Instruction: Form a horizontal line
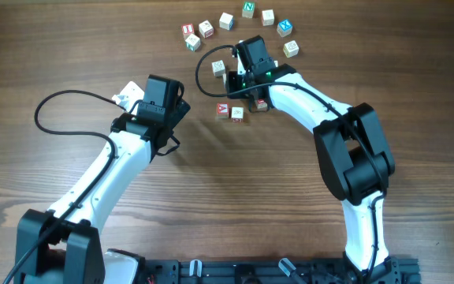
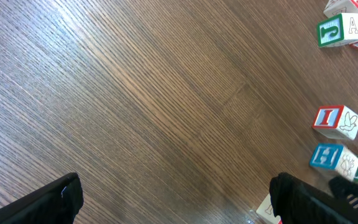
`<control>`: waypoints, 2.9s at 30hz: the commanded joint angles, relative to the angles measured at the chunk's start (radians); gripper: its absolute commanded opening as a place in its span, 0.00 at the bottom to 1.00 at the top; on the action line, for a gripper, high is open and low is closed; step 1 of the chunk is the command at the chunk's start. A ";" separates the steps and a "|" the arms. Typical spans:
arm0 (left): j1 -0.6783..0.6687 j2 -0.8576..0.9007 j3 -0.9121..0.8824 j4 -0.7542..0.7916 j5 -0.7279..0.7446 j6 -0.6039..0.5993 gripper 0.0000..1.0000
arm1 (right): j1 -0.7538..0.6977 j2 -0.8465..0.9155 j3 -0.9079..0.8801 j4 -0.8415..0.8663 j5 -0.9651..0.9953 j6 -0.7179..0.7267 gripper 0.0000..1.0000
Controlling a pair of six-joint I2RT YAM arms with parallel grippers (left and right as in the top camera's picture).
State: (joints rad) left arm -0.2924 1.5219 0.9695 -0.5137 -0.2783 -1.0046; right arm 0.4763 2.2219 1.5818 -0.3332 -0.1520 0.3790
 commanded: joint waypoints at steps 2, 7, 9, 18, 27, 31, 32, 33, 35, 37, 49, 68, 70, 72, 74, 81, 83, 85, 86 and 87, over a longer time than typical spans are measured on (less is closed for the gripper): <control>0.008 -0.002 -0.005 0.000 -0.004 0.002 1.00 | -0.003 0.006 0.019 -0.002 0.037 -0.013 0.07; 0.008 -0.002 -0.005 0.000 -0.003 0.002 1.00 | -0.006 -0.015 0.054 -0.094 0.185 -0.015 0.32; 0.008 -0.002 -0.005 0.001 -0.003 0.002 1.00 | -0.006 -0.032 0.057 -0.104 0.209 -0.056 0.55; 0.008 -0.002 -0.005 0.002 -0.003 0.002 1.00 | -0.008 -0.093 0.057 -0.170 0.346 -0.105 0.99; 0.007 -0.002 -0.005 0.001 -0.003 0.002 1.00 | -0.013 -0.085 0.041 -0.320 0.311 -0.117 0.66; 0.007 -0.002 -0.005 0.000 -0.003 0.002 1.00 | -0.014 -0.084 0.023 -0.323 0.266 -0.116 0.52; 0.007 -0.002 -0.005 0.000 -0.003 0.002 1.00 | -0.014 -0.084 0.019 -0.322 0.260 -0.116 0.50; 0.008 -0.002 -0.005 0.000 -0.003 0.002 1.00 | -0.016 -0.084 0.013 -0.319 0.258 -0.116 0.50; 0.007 -0.002 -0.005 0.000 -0.003 0.002 1.00 | -0.016 -0.084 -0.001 -0.318 0.259 -0.116 0.50; 0.007 -0.002 -0.005 0.001 -0.003 0.002 1.00 | -0.017 -0.084 -0.018 -0.315 0.259 -0.115 0.50; 0.007 -0.002 -0.005 0.001 -0.003 0.002 1.00 | -0.017 -0.084 -0.035 -0.300 0.258 -0.078 0.24; 0.006 0.231 -0.005 0.189 0.094 0.090 0.54 | -0.014 -0.096 -0.035 -0.426 0.103 0.085 0.14; 0.006 0.243 -0.005 0.213 0.111 0.113 0.25 | -0.014 -0.096 -0.035 -0.432 0.100 0.085 0.14; 0.006 0.244 -0.005 0.219 0.110 0.116 0.04 | -0.014 -0.096 -0.035 -0.437 0.101 0.086 0.15; 0.000 0.244 -0.005 0.235 0.113 0.143 0.04 | -0.014 -0.096 -0.035 -0.440 0.101 0.085 0.15; -0.087 0.251 -0.005 0.338 0.113 0.335 0.04 | -0.014 -0.096 -0.035 -0.448 0.097 0.100 0.15; -0.113 0.270 -0.005 0.379 0.113 0.399 0.04 | -0.014 -0.096 -0.035 -0.454 0.097 0.116 0.15; -0.129 0.305 -0.005 0.415 0.113 0.430 0.04 | -0.014 -0.096 -0.035 -0.455 0.097 0.122 0.15; -0.131 0.326 -0.005 0.425 0.109 0.430 0.04 | -0.014 -0.096 -0.035 -0.457 0.097 0.122 0.15; -0.131 0.344 -0.005 0.432 0.110 0.430 0.04 | -0.014 -0.096 -0.035 -0.457 0.097 0.122 0.16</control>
State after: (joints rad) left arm -0.4099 1.7844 0.9684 -0.1017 -0.1722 -0.6613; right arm 0.4603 2.1296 1.5555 -0.7712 -0.0273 0.4751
